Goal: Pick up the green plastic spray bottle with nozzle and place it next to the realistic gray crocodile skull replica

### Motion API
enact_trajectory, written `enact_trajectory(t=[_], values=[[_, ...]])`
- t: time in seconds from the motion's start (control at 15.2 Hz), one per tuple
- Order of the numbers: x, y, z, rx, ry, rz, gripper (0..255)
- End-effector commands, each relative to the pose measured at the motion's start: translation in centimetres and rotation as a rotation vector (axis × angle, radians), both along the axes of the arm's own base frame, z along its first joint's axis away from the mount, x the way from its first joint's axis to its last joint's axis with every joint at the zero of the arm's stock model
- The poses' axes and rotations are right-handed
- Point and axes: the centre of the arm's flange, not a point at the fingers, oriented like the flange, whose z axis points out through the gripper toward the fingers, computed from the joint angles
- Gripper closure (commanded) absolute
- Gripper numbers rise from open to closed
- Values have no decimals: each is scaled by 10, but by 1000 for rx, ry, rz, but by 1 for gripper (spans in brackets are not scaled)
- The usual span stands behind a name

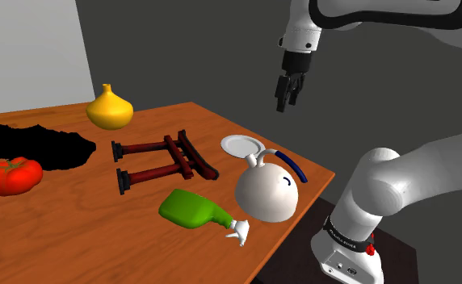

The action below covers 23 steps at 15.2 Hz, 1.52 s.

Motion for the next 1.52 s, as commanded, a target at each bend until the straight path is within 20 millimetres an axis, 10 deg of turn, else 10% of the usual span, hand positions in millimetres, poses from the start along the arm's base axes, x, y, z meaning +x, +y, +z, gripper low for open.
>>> enact_trajectory(t=[0.0, 1.45], values=[[0, 0, 0, 0, 0, 0, 0], [45, 226, -182, 16, 97, 440, 0]])
